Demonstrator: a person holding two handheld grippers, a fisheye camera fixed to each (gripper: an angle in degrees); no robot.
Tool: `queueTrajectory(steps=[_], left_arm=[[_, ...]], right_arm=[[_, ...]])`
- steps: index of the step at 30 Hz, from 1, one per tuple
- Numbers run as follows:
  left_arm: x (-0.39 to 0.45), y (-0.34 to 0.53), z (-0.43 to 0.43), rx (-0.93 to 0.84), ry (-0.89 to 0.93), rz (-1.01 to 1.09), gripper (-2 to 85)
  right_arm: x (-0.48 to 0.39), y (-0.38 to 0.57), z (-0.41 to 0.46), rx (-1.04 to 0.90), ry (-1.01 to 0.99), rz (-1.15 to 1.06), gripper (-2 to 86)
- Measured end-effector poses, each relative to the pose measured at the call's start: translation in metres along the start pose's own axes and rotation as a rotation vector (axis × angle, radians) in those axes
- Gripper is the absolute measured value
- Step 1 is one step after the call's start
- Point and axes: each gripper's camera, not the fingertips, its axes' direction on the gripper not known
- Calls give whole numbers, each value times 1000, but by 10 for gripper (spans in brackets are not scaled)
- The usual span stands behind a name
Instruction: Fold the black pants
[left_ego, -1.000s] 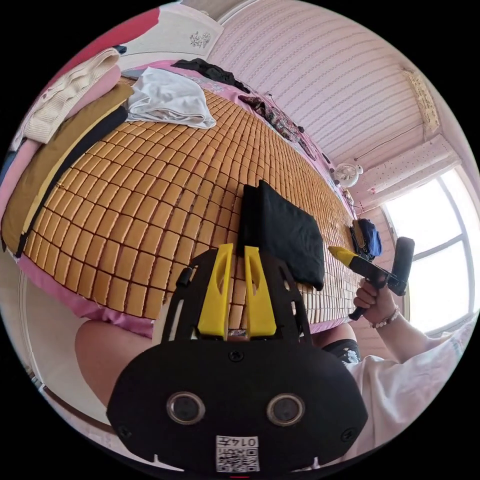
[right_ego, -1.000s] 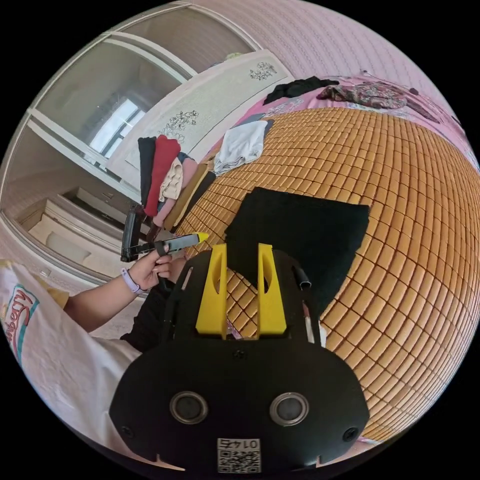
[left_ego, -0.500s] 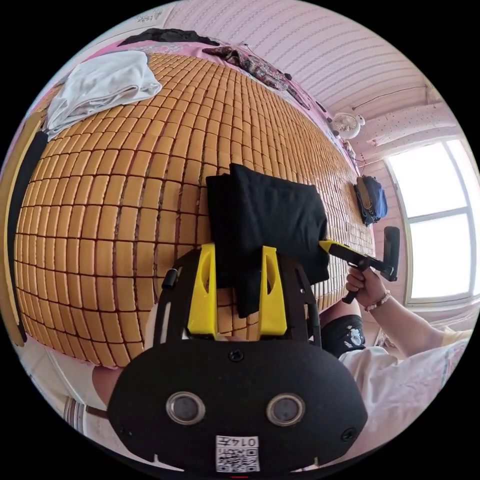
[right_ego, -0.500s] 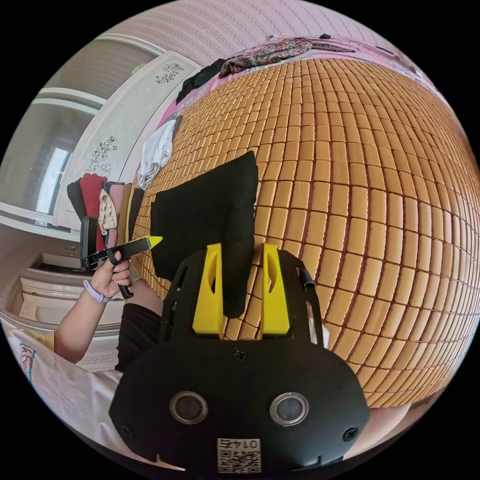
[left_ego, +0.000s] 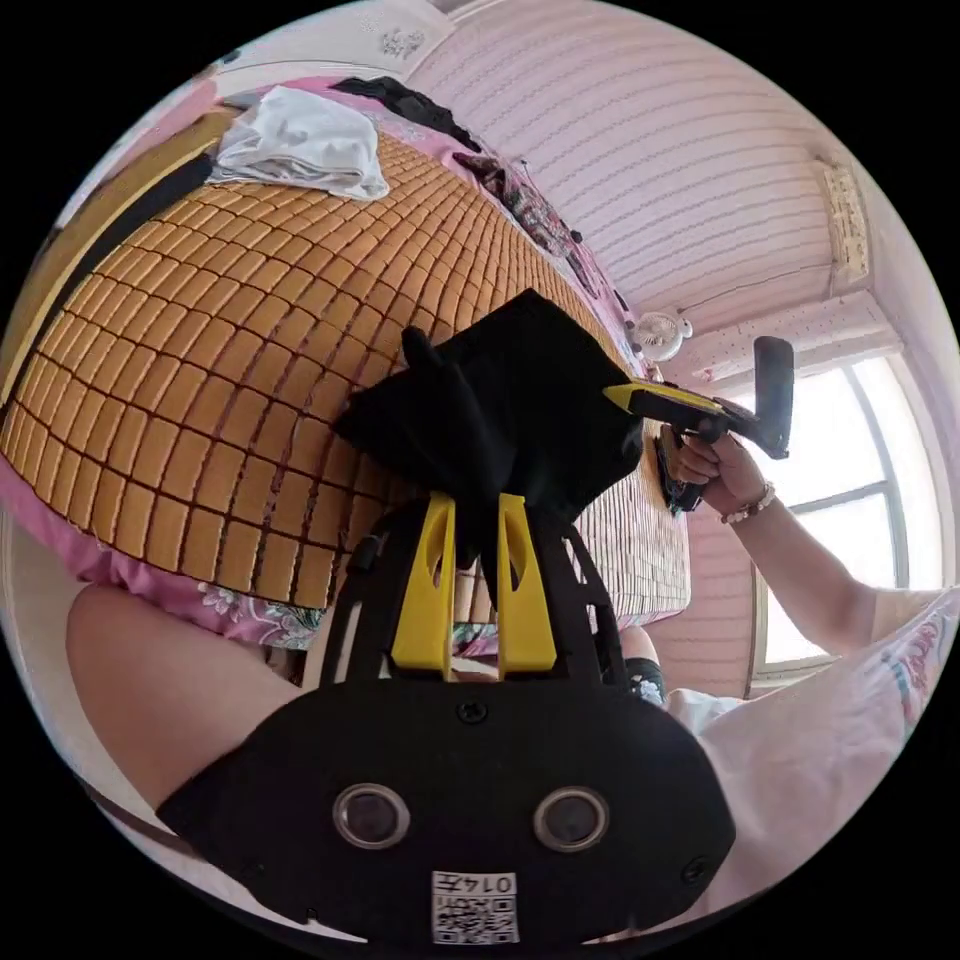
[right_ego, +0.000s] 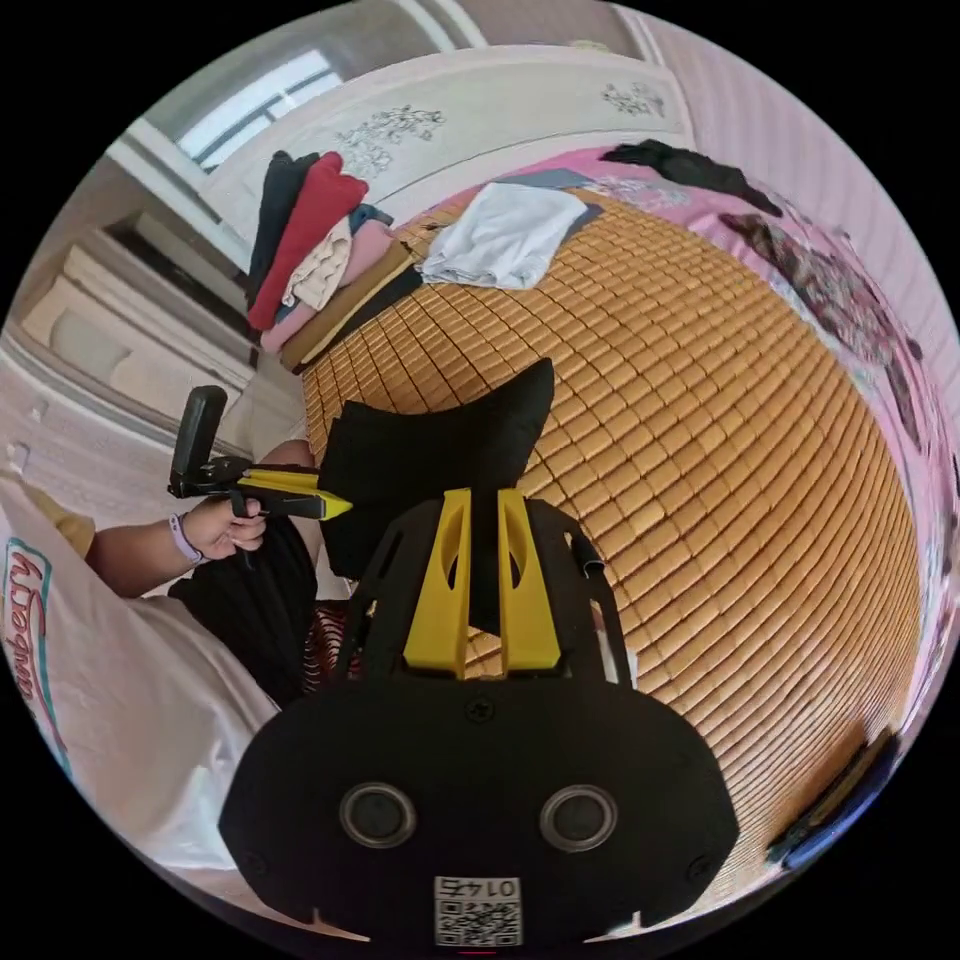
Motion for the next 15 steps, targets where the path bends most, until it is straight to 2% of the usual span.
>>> queueTrajectory(steps=[2, 4, 6, 8, 10, 13, 15], left_arm=[[-1, -13, -18, 143, -4, -29, 63], [0, -34, -36, 301, -13, -40, 64], [5, -79, -59, 504, -63, -55, 75], [2, -114, -69, 605, -111, -93, 102], [-15, -144, -70, 615, -73, -160, 127], [-54, -166, -47, 420, -36, -246, 139], [-71, -142, -22, 323, -3, -253, 135]], right_arm=[[-18, -67, -23, 14, 96, -210, 41], [-26, -124, -44, 40, 157, -300, 46], [-30, -185, -66, 82, 229, -322, 55], [-27, -255, -87, 113, 355, -213, 82], [-23, -280, -96, 114, 382, -122, 110], [-22, -260, -95, 183, 278, -21, 115], [-24, -215, -82, 233, 199, -17, 103]])
